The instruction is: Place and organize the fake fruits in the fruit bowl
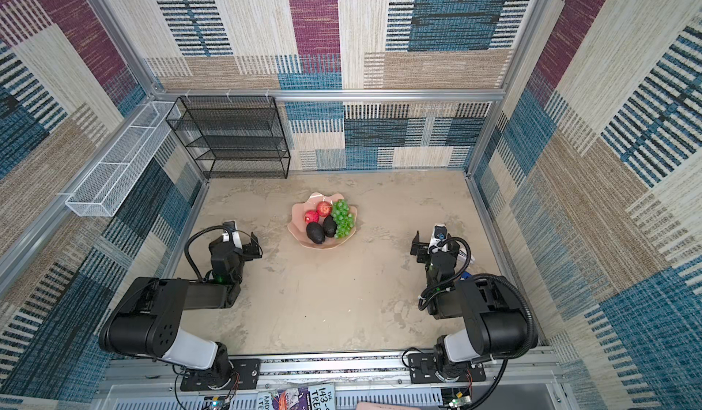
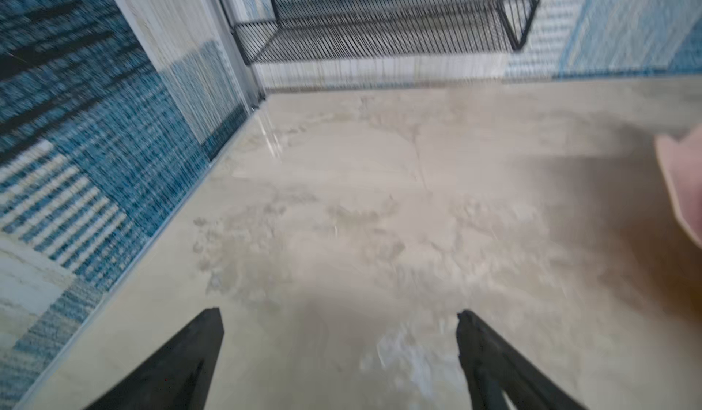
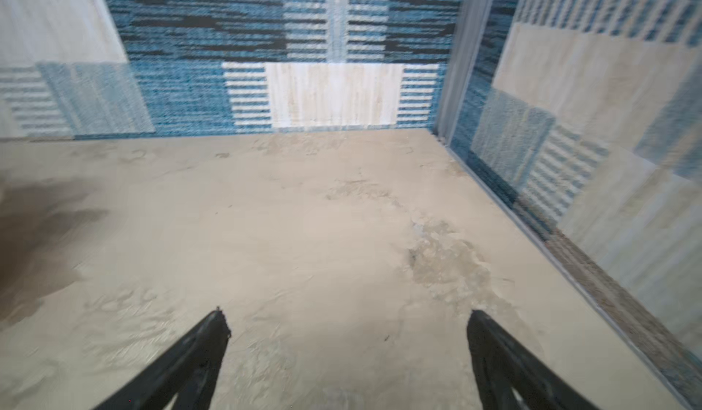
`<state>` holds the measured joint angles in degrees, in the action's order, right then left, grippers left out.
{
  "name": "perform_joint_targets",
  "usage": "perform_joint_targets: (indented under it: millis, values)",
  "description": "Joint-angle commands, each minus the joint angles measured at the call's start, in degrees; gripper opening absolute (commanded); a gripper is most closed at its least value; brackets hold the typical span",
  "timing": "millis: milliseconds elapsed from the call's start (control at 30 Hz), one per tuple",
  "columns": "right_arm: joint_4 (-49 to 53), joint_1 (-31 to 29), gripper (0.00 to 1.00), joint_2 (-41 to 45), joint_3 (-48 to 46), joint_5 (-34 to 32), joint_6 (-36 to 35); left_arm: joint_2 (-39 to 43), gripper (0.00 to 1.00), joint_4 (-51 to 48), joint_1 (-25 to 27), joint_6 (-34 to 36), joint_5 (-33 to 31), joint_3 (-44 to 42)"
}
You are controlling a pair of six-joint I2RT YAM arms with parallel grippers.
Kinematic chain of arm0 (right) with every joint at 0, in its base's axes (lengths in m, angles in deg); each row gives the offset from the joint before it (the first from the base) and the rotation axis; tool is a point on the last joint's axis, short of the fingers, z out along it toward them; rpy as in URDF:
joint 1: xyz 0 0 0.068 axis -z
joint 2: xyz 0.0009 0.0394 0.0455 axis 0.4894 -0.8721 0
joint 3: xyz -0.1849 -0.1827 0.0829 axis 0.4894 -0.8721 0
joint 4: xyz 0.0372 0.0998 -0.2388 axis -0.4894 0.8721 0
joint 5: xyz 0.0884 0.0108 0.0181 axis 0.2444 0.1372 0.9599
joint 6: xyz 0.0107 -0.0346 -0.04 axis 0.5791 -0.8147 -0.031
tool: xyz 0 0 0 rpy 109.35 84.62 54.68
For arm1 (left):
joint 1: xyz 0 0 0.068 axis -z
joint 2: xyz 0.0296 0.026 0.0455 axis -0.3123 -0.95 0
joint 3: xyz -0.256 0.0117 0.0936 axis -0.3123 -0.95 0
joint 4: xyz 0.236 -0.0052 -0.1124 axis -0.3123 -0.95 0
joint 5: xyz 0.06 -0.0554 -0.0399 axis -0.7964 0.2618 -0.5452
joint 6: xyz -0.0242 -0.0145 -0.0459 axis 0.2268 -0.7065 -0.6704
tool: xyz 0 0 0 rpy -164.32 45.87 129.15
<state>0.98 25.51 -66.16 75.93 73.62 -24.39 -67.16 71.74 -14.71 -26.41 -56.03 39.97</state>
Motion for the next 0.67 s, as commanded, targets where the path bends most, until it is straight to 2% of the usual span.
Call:
perform_joint_targets:
  millis: [0,67,133,200,267,633]
  values:
    - [-9.3,1.5,1.0,-2.4,0.5,9.7,-1.1,0.7,0.99,-10.4,-1.8,-3.3,4.2,3.9]
    - [-10.3,1.9,1.0,-3.8,0.7,10.1,-0.8,-0.6,0.99,-4.3,-3.0,-3.5,5.1,2.2]
    - [-10.0,2.2,1.0,-3.7,0.9,10.6,-0.8,0.4,0.99,-7.9,-3.2,-4.2,5.4,3.0]
    - [-8.6,2.2,1.0,-3.3,1.2,10.3,-0.6,-0.4,0.99,-5.1,-3.1,-3.6,5.5,2.4]
    - [-7.1,2.3,1.0,-3.4,1.9,8.3,0.6,0.1,0.99,-6.7,-3.1,-3.9,5.8,2.7]
    - [-7.2,2.6,1.0,-3.5,2.1,8.6,0.8,-0.3,0.99,-6.3,-3.1,-3.7,5.8,2.9]
